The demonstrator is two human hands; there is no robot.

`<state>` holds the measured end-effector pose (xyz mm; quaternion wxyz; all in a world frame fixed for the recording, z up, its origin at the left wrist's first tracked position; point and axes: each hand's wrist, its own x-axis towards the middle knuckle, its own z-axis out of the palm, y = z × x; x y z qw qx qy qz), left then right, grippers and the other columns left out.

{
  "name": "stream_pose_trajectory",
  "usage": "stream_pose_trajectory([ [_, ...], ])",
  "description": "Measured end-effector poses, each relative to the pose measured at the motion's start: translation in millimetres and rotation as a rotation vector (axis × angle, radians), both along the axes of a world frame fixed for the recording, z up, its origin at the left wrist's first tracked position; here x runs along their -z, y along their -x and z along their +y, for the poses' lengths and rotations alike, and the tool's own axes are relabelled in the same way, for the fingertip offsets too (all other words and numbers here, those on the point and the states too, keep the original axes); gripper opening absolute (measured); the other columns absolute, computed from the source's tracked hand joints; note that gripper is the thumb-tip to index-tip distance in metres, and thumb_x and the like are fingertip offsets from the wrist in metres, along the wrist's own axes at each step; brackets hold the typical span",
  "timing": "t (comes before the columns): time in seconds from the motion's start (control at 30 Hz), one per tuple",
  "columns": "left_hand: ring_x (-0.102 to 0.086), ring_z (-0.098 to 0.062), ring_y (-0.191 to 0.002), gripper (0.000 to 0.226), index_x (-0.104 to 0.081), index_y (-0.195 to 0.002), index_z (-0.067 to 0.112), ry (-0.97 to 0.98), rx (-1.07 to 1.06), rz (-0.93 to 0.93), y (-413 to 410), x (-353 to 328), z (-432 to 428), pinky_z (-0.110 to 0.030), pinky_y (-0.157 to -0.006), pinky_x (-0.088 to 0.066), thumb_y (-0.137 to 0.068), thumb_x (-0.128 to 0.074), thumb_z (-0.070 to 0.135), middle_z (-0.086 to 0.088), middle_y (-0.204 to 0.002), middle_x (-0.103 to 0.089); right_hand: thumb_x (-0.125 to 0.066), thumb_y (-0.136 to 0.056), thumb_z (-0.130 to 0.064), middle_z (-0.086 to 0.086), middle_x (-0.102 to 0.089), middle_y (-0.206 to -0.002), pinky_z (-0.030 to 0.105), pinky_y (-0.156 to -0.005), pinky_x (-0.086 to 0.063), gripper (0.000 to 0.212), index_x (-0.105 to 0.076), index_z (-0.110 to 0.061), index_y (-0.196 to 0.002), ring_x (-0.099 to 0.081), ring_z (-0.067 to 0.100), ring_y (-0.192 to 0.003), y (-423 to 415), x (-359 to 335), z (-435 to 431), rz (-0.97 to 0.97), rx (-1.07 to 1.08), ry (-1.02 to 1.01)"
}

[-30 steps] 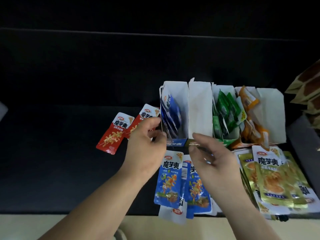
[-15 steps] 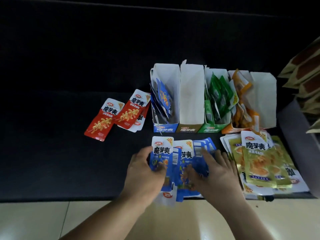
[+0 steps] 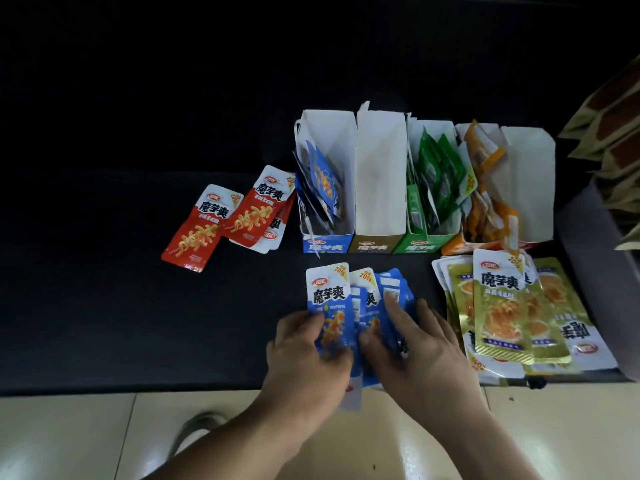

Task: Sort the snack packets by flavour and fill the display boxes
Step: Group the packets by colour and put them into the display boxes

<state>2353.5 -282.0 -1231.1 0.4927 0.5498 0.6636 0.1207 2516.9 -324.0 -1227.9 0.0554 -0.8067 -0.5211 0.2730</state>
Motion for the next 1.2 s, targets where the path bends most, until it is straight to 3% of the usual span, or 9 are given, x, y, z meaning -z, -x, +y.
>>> stream_pose_trajectory([
  [0.07,-0.046,-0.009,-0.126,0.049,-0.058,-0.141,0.031,0.004,0.012,-0.061,-8,0,-4,-0.029,-0.108,-0.046,-0.093,-0.069,0.031,0.024,-0.132,-0.038,-0.020,-0.083,-0.087,0.005,-0.031,-0.167,0.046,-0.117,-0.037,0.088,-0.021,-0.047,-0.161,-0.021,0.028,-0.156,5,0,3,0.019,0.015,-0.044],
  [0.17,-0.048,-0.012,-0.128,0.050,-0.063,-0.137,0.032,0.047,-0.033,-0.167,-16,-3,-6,-0.032,-0.112,-0.044,-0.087,-0.067,0.029,0.024,-0.133,-0.042,-0.046,-0.092,-0.068,-0.001,-0.046,-0.155,0.044,-0.101,-0.050,0.076,-0.023,-0.046,-0.160,-0.041,0.028,-0.143,8,6,7,0.065,0.033,-0.126],
  [0.33,-0.059,0.002,-0.112,0.035,-0.069,-0.123,0.036,0.103,-0.218,-0.288,-14,-6,3,-0.024,-0.097,-0.054,-0.095,-0.069,0.016,0.017,-0.131,-0.047,-0.061,-0.093,-0.057,-0.005,-0.063,-0.130,0.039,-0.087,-0.048,0.082,-0.023,-0.035,-0.163,-0.057,0.027,-0.122,6,11,7,-0.007,0.011,-0.185],
  [0.4,-0.068,0.004,-0.089,0.029,-0.072,-0.109,0.038,0.135,-0.316,-0.352,-12,-8,6,-0.027,-0.082,-0.062,-0.094,-0.072,0.013,0.015,-0.120,-0.059,-0.057,-0.092,-0.060,-0.004,-0.068,-0.121,0.036,-0.079,-0.046,0.083,-0.022,-0.037,-0.163,-0.062,0.028,-0.113,5,13,5,-0.017,0.013,-0.221],
  [0.5,-0.070,0.005,-0.075,0.025,-0.068,-0.092,0.037,0.150,-0.382,-0.391,-15,-11,8,-0.026,-0.071,-0.062,-0.092,-0.075,0.013,0.026,-0.086,-0.072,-0.033,-0.093,-0.071,0.007,-0.063,-0.143,0.041,-0.082,-0.053,0.077,-0.029,-0.036,-0.162,-0.064,0.035,-0.116,8,17,3,-0.089,-0.024,-0.214],
  [0.6,-0.067,0.011,-0.068,0.023,-0.066,-0.093,0.031,0.136,-0.417,-0.393,-21,-12,12,-0.010,-0.056,-0.051,-0.090,-0.077,0.011,0.014,-0.087,-0.074,-0.023,-0.093,-0.067,0.010,-0.063,-0.144,0.041,-0.081,-0.053,0.079,-0.034,-0.028,-0.161,-0.065,0.038,-0.113,9,19,4,-0.114,-0.018,-0.209],
  [0.77,-0.063,0.013,-0.052,0.031,-0.061,-0.091,0.031,0.226,-0.420,-0.443,-30,-12,23,-0.009,-0.043,-0.045,-0.084,-0.084,0.011,0.013,-0.083,-0.070,-0.026,-0.098,-0.054,0.018,-0.075,-0.113,0.039,-0.064,-0.052,0.073,-0.044,-0.014,-0.156,-0.069,0.041,-0.094,8,21,5,-0.130,0.014,-0.286],
  [1.03,-0.073,-0.002,-0.076,0.019,-0.070,-0.103,0.033,0.139,-0.178,-0.381,-31,-14,28,-0.015,-0.059,-0.056,-0.092,-0.072,0.017,0.012,-0.088,-0.077,-0.021,-0.100,-0.048,0.011,-0.077,-0.107,0.035,-0.062,-0.043,0.071,-0.036,-0.011,-0.158,-0.063,0.035,-0.096,11,21,-1,-0.148,-0.001,-0.288],
  [1.2,-0.073,0.001,-0.092,0.032,-0.064,-0.121,0.040,0.062,0.012,-0.378,-29,-11,21,-0.027,-0.085,-0.061,-0.095,-0.071,0.023,0.019,-0.102,-0.077,-0.032,-0.104,-0.044,0.003,-0.072,-0.114,0.034,-0.068,-0.034,0.066,-0.021,-0.022,-0.165,-0.056,0.029,-0.110,7,13,1,-0.072,0.025,-0.229],
])
